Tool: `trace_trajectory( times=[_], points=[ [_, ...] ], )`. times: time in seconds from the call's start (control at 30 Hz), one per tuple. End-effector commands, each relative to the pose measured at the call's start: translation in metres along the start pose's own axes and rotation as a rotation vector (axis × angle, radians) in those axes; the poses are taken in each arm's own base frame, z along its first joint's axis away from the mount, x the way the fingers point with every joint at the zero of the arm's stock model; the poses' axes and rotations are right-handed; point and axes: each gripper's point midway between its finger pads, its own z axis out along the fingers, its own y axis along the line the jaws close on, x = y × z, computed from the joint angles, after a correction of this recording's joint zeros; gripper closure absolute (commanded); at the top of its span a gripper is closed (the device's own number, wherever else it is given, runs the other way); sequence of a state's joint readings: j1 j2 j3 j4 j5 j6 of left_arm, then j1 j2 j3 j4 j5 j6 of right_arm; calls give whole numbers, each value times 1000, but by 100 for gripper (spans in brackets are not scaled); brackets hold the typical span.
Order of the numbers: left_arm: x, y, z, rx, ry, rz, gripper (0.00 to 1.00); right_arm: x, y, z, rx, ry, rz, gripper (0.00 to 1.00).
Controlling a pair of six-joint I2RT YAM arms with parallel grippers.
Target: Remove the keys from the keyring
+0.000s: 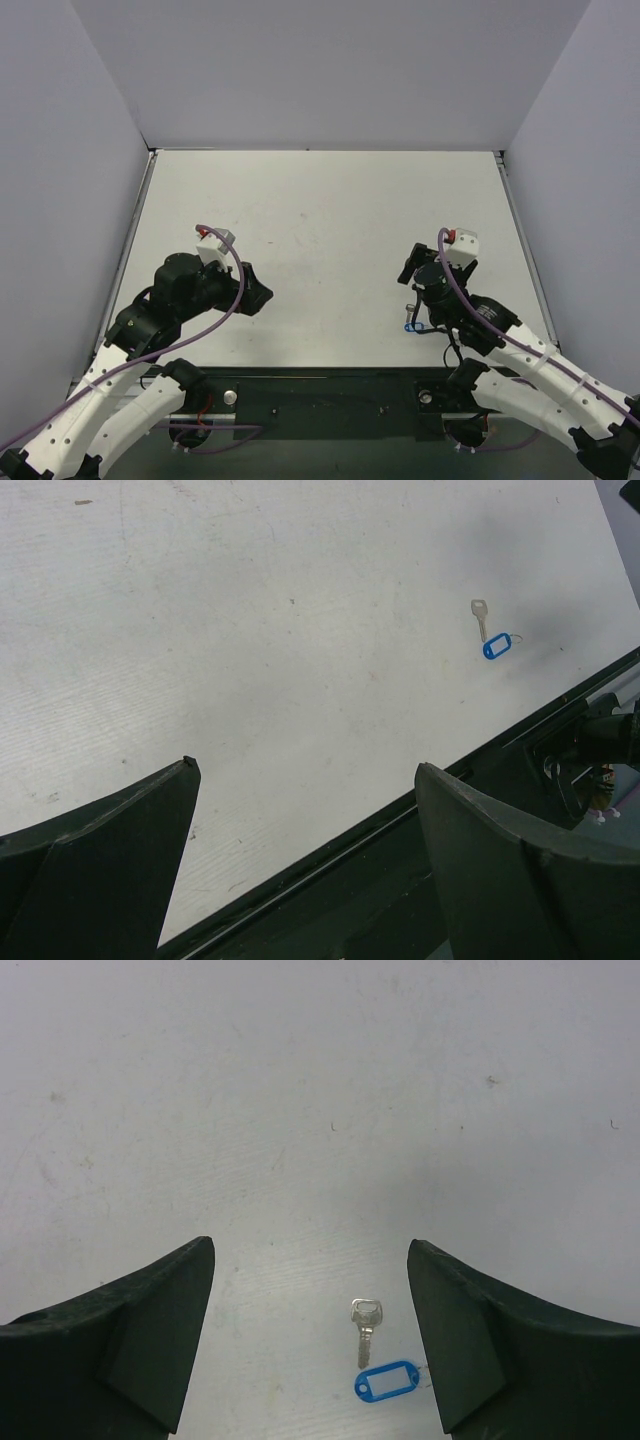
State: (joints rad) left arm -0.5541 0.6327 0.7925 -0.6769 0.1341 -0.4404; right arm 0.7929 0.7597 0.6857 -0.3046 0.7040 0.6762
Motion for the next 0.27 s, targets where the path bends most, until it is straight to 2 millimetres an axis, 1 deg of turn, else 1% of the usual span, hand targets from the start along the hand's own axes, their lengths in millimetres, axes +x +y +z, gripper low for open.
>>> trace_trajectory(
  times=[0.0, 0.1, 0.17, 0.23],
  points=[
    [-13, -4, 0, 16, -52, 12, 0, 13, -7, 5, 14, -13, 11, 27],
    [-12, -4, 0, 19, -49, 13, 0, 28, -9, 8, 5, 12, 7, 28],
    [-12, -4, 0, 20, -50, 13, 0, 33, -9, 8, -4, 16, 1, 29],
    [-13, -4, 0, 19, -52, 13, 0, 33, -10, 7, -4, 16, -4, 28]
  ],
)
